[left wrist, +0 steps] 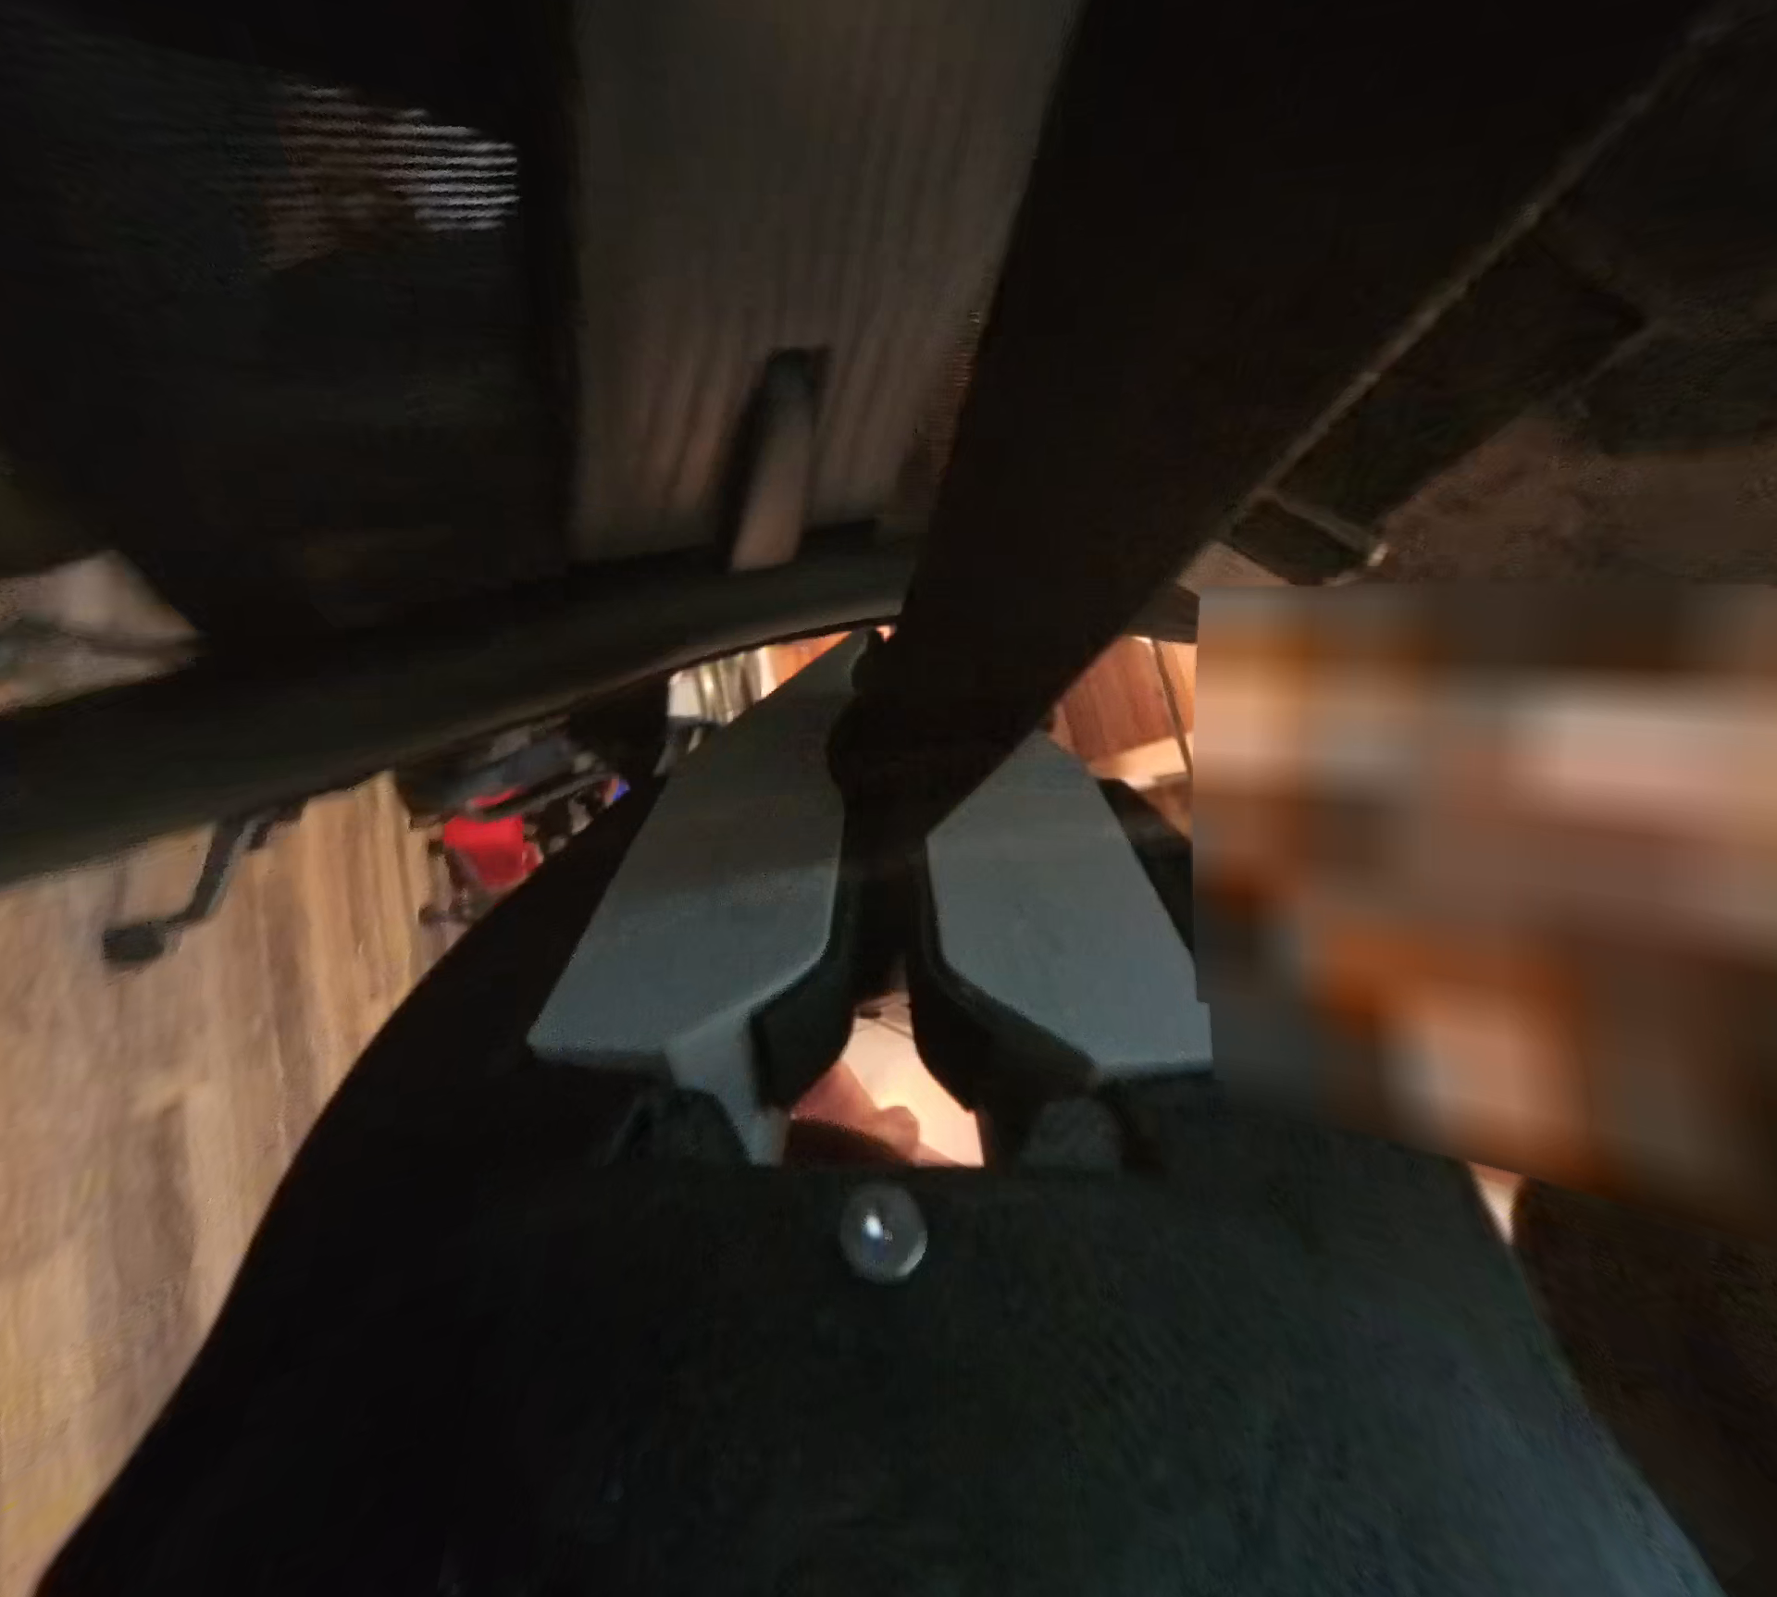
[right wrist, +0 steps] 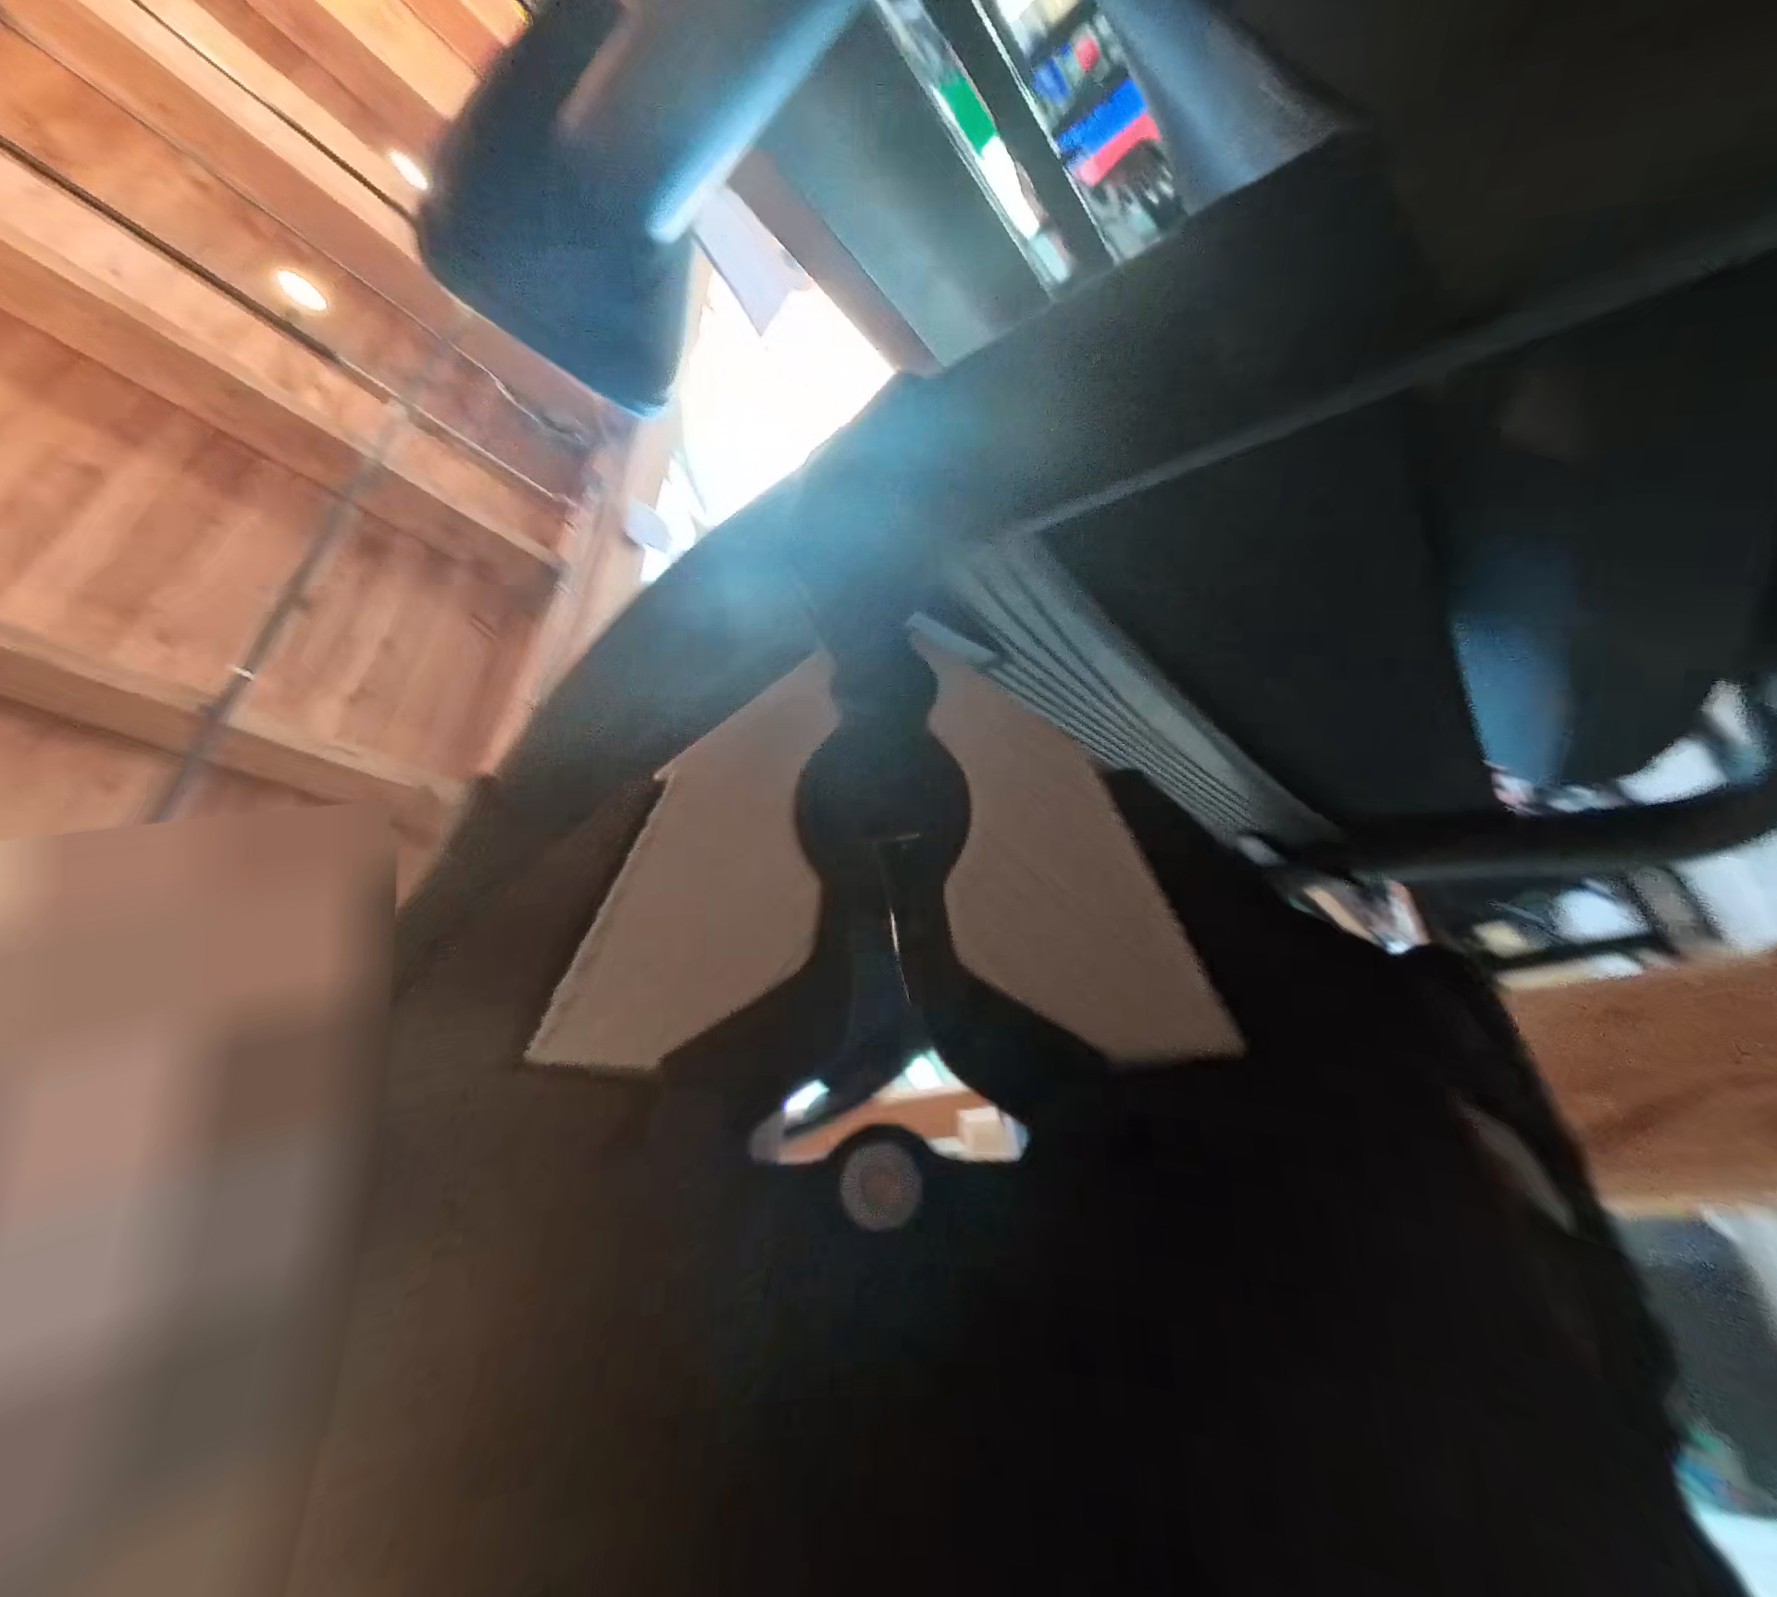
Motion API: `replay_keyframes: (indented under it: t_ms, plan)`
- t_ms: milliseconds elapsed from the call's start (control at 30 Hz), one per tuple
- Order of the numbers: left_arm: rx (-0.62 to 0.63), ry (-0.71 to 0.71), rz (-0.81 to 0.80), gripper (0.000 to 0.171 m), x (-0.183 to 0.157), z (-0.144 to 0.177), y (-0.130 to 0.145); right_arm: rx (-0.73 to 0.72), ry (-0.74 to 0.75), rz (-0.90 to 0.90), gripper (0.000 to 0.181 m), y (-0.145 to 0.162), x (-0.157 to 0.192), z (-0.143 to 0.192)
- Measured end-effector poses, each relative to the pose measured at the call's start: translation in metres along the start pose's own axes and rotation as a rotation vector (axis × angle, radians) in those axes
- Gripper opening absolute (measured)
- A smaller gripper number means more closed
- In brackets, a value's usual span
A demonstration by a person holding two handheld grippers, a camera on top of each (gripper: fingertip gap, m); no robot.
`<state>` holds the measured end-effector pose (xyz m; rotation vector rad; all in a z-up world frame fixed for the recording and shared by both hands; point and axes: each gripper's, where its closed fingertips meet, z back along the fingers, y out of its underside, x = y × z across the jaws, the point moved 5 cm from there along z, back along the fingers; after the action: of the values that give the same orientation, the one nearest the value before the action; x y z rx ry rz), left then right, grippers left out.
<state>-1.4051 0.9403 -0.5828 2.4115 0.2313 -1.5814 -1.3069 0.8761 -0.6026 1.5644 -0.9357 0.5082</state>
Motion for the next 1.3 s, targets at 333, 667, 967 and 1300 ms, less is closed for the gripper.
replay_keyframes:
  t_ms: [333, 667, 967, 1300]
  plan:
    - [0.211, -0.584, -0.116, 0.018, 0.085, 0.111, -0.045, 0.164, 0.139, 0.118, 0.001, -0.026, -0.027, 0.006]
    - [0.663, -0.809, -0.249, 0.033, 0.144, 0.159, -0.058, 0.181, 0.066, 0.127, 0.0, -0.029, -0.038, 0.012]
    - [0.759, -0.781, -0.194, 0.016, 0.139, 0.166, -0.045, 0.17, 0.013, 0.109, 0.0, -0.025, -0.037, 0.012]
    - [0.397, -0.37, -0.065, 0.009, 0.064, 0.075, -0.018, 0.119, -0.156, 0.067, 0.001, -0.024, -0.021, 0.018]
